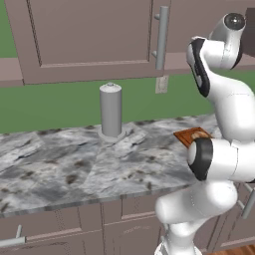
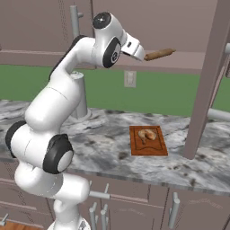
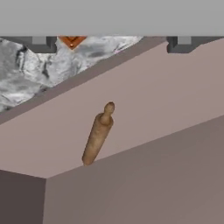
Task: Open the cabinet, retrieve the rolling pin, and place it next to the meat on the cutting board to prepare for tenderizing.
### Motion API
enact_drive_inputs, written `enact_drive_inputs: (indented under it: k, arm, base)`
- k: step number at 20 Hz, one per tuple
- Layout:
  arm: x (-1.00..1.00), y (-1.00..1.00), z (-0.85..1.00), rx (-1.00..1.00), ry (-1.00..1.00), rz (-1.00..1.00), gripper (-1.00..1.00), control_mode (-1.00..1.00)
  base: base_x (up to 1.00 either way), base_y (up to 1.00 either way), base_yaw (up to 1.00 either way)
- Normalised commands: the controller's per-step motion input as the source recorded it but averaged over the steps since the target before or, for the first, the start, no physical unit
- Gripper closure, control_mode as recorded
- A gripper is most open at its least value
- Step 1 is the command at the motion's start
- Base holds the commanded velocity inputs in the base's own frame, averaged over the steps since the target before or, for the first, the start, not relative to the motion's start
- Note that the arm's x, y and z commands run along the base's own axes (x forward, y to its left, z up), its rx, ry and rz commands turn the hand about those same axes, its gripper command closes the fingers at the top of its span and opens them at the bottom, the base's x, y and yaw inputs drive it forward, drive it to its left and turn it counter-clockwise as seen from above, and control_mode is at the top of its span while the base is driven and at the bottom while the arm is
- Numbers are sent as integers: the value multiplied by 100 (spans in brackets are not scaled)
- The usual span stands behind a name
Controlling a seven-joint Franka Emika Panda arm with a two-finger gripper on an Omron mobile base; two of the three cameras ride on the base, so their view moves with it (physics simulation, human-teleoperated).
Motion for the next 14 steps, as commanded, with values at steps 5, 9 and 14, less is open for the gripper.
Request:
enact_drive_inputs:
  k: [5, 9, 14]
  arm:
    - [48, -25, 0, 0, 0, -4, -100, -100]
    - [18, -35, 0, 0, 0, -8, -100, -100]
    - [24, -25, 0, 0, 1, -7, -100, -100]
  base:
    - [0, 0, 0]
    - [0, 0, 0]
    - [0, 0, 0]
